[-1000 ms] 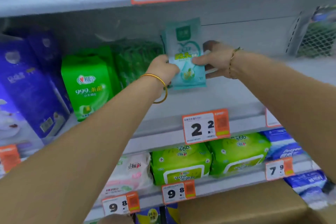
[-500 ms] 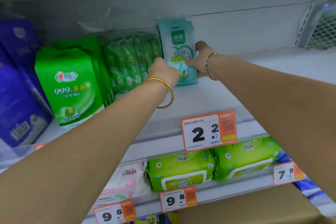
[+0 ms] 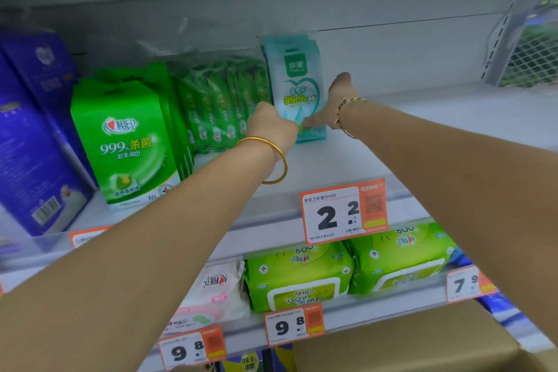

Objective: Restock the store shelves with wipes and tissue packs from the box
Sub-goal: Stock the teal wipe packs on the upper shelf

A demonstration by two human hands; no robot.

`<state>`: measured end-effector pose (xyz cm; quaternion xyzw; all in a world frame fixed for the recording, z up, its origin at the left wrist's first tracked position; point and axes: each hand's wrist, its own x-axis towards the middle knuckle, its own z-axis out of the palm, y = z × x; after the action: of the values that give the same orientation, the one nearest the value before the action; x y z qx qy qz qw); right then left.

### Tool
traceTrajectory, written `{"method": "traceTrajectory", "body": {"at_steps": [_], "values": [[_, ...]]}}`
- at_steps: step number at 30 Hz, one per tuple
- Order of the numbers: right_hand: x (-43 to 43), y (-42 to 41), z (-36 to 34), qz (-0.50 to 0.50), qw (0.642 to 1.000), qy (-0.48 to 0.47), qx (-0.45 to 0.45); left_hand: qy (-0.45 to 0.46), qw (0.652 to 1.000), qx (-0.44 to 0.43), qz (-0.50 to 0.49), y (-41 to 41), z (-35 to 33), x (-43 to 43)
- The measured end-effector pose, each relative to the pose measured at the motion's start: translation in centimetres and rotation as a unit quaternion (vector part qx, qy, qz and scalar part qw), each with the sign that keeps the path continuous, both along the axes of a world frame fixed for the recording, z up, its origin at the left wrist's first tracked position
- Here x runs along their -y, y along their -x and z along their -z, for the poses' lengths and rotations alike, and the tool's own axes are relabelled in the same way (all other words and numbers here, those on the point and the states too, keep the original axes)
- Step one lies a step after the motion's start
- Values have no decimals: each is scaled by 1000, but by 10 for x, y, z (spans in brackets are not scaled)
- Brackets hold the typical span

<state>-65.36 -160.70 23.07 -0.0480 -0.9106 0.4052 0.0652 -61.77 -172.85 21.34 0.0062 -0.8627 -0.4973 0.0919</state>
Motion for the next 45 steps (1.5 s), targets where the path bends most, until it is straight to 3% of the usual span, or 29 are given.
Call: {"method": "traceTrajectory", "body": {"at_steps": [3,6,10,13,16,21,24,26,33,39,42,45], "values": [[-10,-30,-10,13,998,9,-61,-35,999,-29,26,-26,-6,-3],[-26,-97,-13,-16,987,79,-140,-138,985,-72,78,-80,-13,-13],[-48,-215,29,-88,983,83,-134,-255,943,-15,212,-163,23,-20],[-66,-265,95,-83,992,91,-18,-184,945,114,246,-194,86,-33],[-86,-281,177,-61,984,44,161,-31,930,234,282,-204,160,-49],[-104,-295,300,-57,900,-50,428,205,875,239,367,-213,229,-63],[-107,-307,356,-63,843,-129,518,225,857,240,397,-215,240,-69],[-108,-314,385,-63,818,-188,540,239,848,239,408,-214,245,-70],[-103,-322,426,-61,793,-263,547,269,836,234,417,-211,248,-70],[-103,-297,407,-168,749,-285,573,269,838,240,408,-208,249,-70],[-114,-282,371,-194,732,-216,616,271,838,244,407,-210,250,-68],[-123,-270,328,-149,797,-48,584,271,837,252,404,-213,251,-63]]}}
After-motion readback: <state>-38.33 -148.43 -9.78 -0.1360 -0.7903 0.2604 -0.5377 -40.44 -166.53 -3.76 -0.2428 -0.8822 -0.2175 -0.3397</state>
